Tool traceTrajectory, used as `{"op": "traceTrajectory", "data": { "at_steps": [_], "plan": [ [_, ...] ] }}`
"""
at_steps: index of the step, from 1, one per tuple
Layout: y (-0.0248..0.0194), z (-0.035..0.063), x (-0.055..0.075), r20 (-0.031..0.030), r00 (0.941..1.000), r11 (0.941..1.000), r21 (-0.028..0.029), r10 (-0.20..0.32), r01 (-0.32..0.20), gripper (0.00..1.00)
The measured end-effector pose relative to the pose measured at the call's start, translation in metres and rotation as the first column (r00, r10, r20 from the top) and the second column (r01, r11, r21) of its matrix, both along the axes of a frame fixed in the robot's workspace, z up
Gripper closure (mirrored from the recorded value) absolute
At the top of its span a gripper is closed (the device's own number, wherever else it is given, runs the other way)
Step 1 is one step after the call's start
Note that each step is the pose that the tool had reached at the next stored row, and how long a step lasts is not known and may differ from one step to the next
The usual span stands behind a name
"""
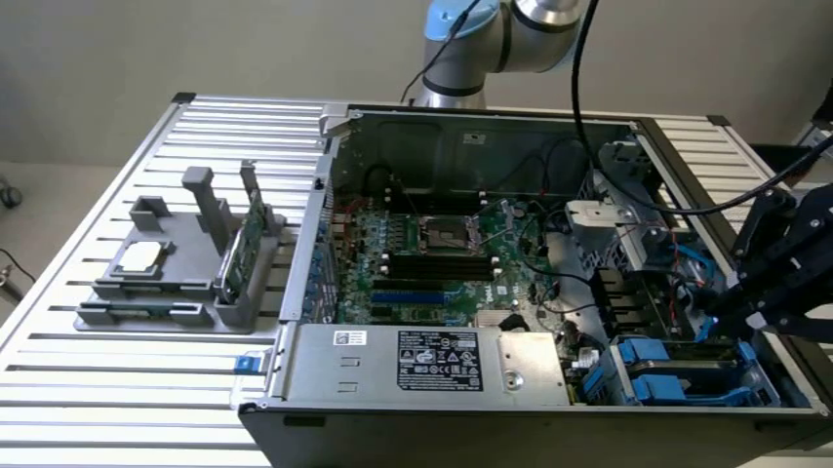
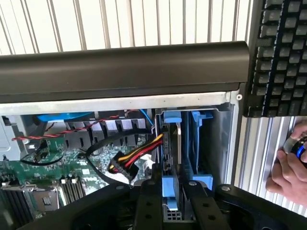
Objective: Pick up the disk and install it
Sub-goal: 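Insert the first disk wire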
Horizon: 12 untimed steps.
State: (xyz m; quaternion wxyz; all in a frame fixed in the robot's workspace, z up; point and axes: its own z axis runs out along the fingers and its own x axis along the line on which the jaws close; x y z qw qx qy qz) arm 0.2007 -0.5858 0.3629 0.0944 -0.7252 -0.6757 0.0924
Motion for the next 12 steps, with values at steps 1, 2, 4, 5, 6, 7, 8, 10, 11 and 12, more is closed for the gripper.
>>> {"op": "traceTrajectory", "data": {
  "at_steps": [1, 2, 4, 5, 6, 7, 8, 10, 11, 12],
  "plan": [
    [0.0, 0.0048, 0.0, 0.0, 1.0, 1.0, -0.0001, 0.0, 0.0, 0.75],
    [0.0001, 0.0093, 0.0, 0.0, 1.0, 1.0, -0.0003, 0.0, 0.0, 0.75],
    [0.0001, 0.0174, 0.0, 0.0, 1.0, 1.0, -0.0009, 0.0, 0.0, 0.75],
    [0.0004, 0.0188, 0.0, 0.0, 1.0, 1.0, -0.0007, 0.0, 0.0, 0.75],
    [0.0012, 0.0193, -0.001, 0.0, 1.0, 1.0, -0.0008, 0.0, 0.0, 0.75],
    [0.003, 0.0193, -0.002, 0.0, 1.0, 1.0, -0.0006, 0.0, 0.0, 0.75],
    [0.0054, 0.0193, -0.003, 0.0, 1.0, 1.0, -0.0007, 0.0, 0.0, 0.75],
    [0.0112, 0.0194, -0.005, 0.0, 1.0, 1.0, -0.0008, 0.0, 0.0, 0.75],
    [0.0145, 0.0194, -0.006, 0.0, 1.0, 1.0, -0.0008, 0.0, 0.0, 0.75],
    [0.0172, 0.0194, -0.007, 0.0, 1.0, 1.0, -0.0009, 0.001, -0.001, 0.75]
  ]
}}
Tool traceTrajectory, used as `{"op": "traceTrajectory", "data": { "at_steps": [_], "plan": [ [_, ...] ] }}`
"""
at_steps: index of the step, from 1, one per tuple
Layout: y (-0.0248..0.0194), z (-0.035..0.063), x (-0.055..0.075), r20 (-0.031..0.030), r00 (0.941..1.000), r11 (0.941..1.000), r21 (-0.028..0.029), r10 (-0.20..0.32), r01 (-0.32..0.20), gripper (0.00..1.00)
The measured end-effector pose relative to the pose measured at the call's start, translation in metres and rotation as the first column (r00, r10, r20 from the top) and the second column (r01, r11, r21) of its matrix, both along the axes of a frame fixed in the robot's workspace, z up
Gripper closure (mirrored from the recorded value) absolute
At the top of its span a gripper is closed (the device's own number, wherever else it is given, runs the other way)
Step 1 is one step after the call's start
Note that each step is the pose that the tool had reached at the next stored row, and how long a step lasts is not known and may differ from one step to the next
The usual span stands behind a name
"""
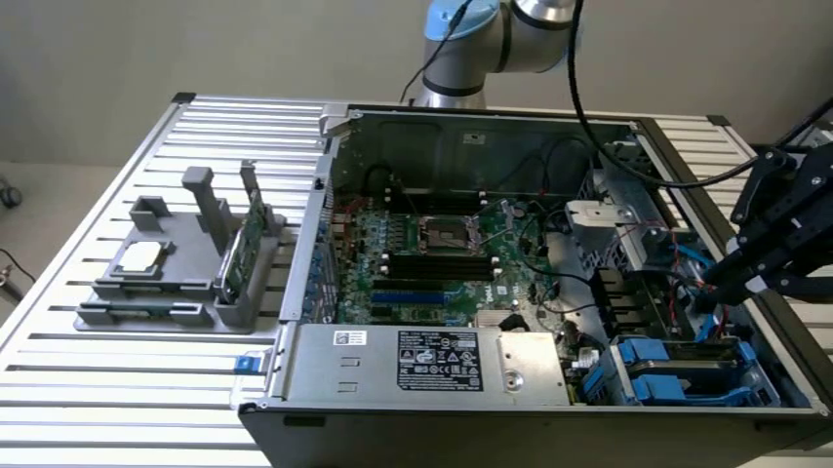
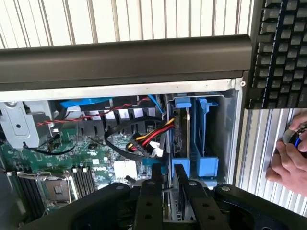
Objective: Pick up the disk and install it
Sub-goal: 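Insert the first disk wire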
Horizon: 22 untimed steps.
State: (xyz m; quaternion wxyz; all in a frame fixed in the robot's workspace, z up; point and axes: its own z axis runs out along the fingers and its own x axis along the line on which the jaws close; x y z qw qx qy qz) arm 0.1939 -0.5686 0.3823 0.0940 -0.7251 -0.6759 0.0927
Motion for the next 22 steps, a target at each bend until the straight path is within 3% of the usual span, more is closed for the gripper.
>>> {"op": "traceTrajectory", "data": {
  "at_steps": [5, 10, 17, 22],
  "plan": [
    [0.0018, -0.0008, -0.007, 0.0013, 1.0, 1.0, 0.0, 0.0, 0.0, 0.75],
    [0.0018, -0.0044, -0.009, 0.0127, 0.9999, 1.0, -0.0003, 0.002, -0.002, 0.75],
    [0.0019, -0.0092, -0.01, 0.017, 0.9998, 1.0, -0.0021, 0.006, -0.006, 0.75],
    [0.0018, -0.0117, -0.011, 0.0195, 0.9998, 0.9999, -0.0063, 0.01, -0.009, 0.75]
  ]
}}
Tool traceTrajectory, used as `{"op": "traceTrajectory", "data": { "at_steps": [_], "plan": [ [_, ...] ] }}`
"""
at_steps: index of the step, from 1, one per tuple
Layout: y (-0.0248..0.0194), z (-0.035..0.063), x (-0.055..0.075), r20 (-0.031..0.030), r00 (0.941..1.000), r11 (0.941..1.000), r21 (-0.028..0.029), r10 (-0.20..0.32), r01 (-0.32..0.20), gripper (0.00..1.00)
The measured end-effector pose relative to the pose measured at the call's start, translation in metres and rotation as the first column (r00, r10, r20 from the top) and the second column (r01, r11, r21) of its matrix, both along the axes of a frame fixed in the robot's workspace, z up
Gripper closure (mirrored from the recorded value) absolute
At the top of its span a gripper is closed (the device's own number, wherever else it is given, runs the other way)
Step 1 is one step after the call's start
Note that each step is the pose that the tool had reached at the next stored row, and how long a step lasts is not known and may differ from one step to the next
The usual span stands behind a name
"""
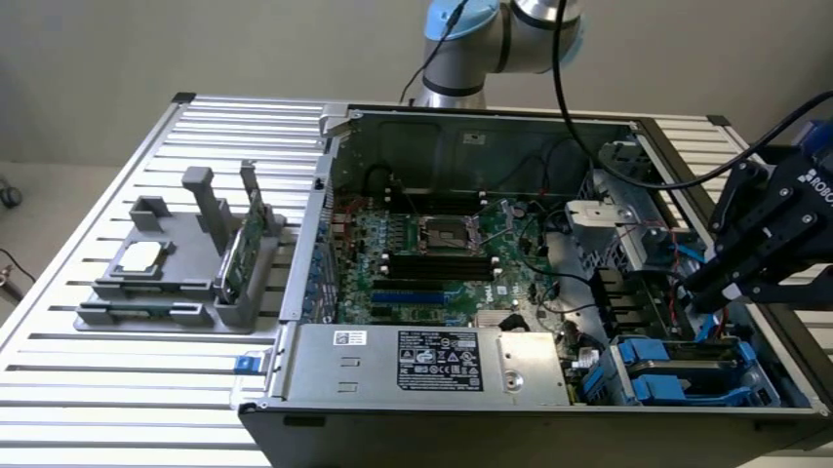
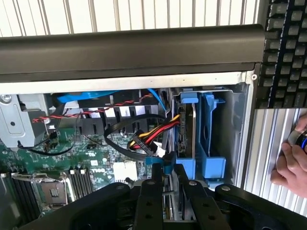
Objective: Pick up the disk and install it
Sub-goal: 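Insert the first disk wire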
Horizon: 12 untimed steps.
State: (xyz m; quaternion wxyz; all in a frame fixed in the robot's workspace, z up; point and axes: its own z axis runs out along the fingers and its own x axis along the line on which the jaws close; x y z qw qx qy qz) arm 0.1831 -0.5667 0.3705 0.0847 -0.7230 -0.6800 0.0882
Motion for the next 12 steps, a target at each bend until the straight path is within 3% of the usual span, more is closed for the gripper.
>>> {"op": "traceTrajectory", "data": {
  "at_steps": [5, 6, 12],
  "plan": [
    [0.0004, -0.0005, -0.0002, 0.0005, 1.0, 1.0, -0.0075, 0.002, -0.002, 0.77],
    [0.0005, -0.0004, -0.0003, 0.0005, 1.0, 1.0, -0.0096, 0.002, -0.002, 0.84],
    [0.0006, -0.0004, -0.003, 0.0005, 1.0, 0.9998, -0.0173, 0.004, -0.004, 0.84]
  ]
}}
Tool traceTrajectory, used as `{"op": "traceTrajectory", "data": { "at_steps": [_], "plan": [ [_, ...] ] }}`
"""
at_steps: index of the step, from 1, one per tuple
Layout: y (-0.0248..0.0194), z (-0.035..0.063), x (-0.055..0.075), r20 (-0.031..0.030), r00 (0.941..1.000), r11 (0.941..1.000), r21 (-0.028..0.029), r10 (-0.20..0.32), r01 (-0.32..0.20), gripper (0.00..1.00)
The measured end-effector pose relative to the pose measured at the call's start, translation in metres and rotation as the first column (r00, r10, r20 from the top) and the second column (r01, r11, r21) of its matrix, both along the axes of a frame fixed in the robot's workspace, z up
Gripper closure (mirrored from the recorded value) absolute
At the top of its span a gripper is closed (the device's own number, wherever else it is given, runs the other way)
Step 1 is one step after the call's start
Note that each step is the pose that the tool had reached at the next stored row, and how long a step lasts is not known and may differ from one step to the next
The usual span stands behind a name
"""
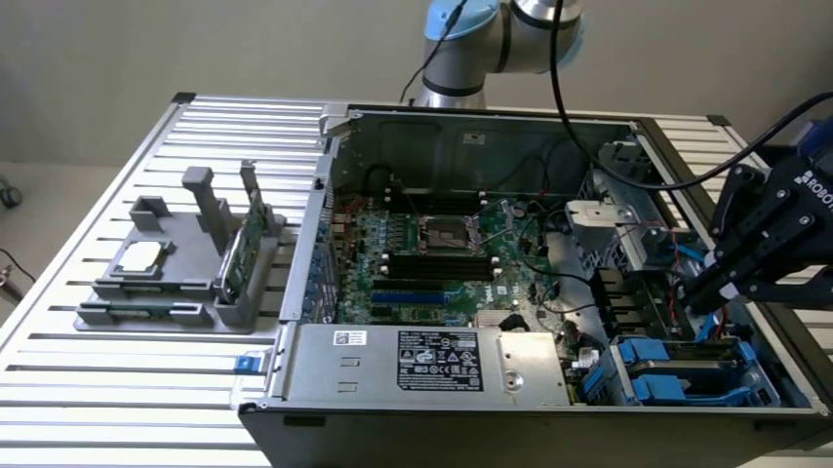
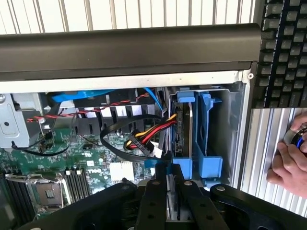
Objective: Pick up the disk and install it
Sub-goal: 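Insert the first disk wire, then insert the second disk wire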
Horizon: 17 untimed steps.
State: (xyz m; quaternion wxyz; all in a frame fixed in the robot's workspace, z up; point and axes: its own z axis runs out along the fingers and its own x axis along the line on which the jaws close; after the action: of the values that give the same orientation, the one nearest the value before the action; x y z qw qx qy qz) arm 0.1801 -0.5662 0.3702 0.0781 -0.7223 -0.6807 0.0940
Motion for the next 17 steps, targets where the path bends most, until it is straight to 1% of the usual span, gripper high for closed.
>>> {"op": "traceTrajectory", "data": {
  "at_steps": [3, 7, 13, 17],
  "plan": [
    [0.0, -0.0004, -0.004, 0.0, 1.0, 1.0, -0.0013, 0.005, -0.005, 0.84],
    [-0.0001, -0.0032, -0.004, 0.0, 1.0, 1.0, -0.0012, 0.008, -0.008, 0.84],
    [-0.0015, -0.0106, -0.004, 0.0001, 0.9999, 0.9999, -0.0014, 0.012, -0.012, 0.84],
    [-0.0023, -0.0134, -0.002, 0.0003, 0.9999, 0.9999, -0.0015, 0.017, -0.017, 0.84]
  ]
}}
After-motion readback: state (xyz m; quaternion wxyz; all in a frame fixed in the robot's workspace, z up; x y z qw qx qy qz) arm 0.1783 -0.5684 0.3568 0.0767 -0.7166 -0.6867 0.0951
